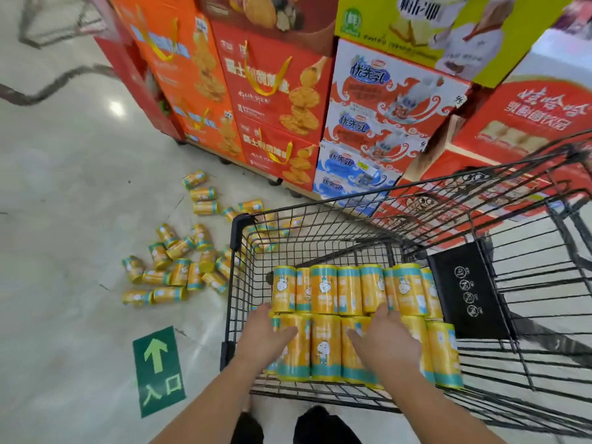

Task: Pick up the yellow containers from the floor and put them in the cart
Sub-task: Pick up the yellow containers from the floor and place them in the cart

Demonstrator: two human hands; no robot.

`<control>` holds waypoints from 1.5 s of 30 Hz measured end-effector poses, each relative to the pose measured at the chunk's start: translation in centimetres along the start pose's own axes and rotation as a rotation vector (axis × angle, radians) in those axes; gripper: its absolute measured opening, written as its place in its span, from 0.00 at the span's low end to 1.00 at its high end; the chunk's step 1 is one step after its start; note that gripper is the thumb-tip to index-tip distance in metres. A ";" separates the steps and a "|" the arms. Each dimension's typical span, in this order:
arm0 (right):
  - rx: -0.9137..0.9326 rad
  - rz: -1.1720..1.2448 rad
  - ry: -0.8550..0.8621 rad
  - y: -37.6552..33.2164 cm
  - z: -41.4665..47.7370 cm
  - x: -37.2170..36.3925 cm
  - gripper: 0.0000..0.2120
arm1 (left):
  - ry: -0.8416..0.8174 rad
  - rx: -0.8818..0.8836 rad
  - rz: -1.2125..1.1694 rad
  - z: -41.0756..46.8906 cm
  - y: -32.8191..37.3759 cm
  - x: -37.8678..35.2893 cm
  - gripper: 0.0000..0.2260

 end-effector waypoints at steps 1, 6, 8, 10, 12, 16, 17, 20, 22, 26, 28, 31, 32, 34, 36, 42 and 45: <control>0.033 0.028 0.037 -1.5 -0.6 1.5 0.35 | 0.046 -0.047 -0.018 -0.3 0.7 2.2 0.33; 0.202 0.303 0.146 -12.5 -4.7 7.7 0.34 | 0.213 -0.222 -0.031 -1.6 1.9 14.3 0.32; 0.301 0.411 0.196 -18.2 -6.9 9.4 0.32 | 0.298 -0.272 -0.018 -1.5 0.9 20.0 0.29; 0.385 0.507 0.228 -24.3 -9.1 10.8 0.29 | 0.368 -0.313 -0.010 -1.1 -0.8 25.8 0.28; 0.448 0.562 0.238 -30.8 -11.2 11.4 0.28 | 0.421 -0.349 0.002 -0.4 -3.2 31.6 0.28; 0.520 0.665 0.211 -43.1 -15.4 10.6 0.26 | 0.432 -0.330 0.005 2.3 -9.2 42.2 0.28; 0.531 0.669 0.188 -45.8 -16.1 9.8 0.26 | 0.434 -0.311 0.002 2.8 -10.9 44.2 0.28; 0.516 0.610 0.130 -51.5 -16.8 6.6 0.27 | 0.399 -0.262 -0.013 4.1 -15.2 48.3 0.27; 0.502 0.569 0.101 -54.0 -16.3 4.0 0.25 | 0.365 -0.212 -0.030 5.5 -18.1 49.4 0.26; 0.425 0.483 0.017 -56.4 -12.5 -2.5 0.26 | 0.275 -0.108 -0.080 10.2 -23.3 47.8 0.25; 0.380 0.433 -0.005 -56.9 -9.2 -6.6 0.26 | 0.215 -0.070 -0.083 13.6 -26.0 45.6 0.24; 0.305 0.353 -0.065 -57.4 -2.9 -15.0 0.27 | 0.156 -0.027 -0.077 20.1 -31.5 40.8 0.23; 0.278 0.324 -0.088 -57.5 -0.5 -18.2 0.28 | 0.140 0.002 -0.088 22.5 -33.7 38.9 0.25; 0.241 0.273 -0.126 -57.8 4.4 -25.0 0.29 | 0.124 0.060 -0.104 27.5 -38.3 34.9 0.27; 0.226 0.214 -0.135 -58.3 9.4 -31.5 0.31 | 0.125 0.091 -0.116 32.9 -42.3 30.8 0.26; 0.236 0.059 -0.113 -59.6 22.5 -48.4 0.37 | 0.137 0.115 -0.071 49.5 -51.3 18.2 0.22; 0.264 -0.014 -0.077 -59.8 26.1 -54.6 0.40 | 0.123 0.114 -0.052 55.5 -53.4 13.3 0.29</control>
Point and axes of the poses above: each hand's wrist, its own z-axis towards the middle knuckle, its own x-axis out of the back of the hand, y = z × x, the point moved 7 cm from there along z, towards the middle knuckle, and after that the axes turned 11 degrees about -x, right-handed, at the moved point
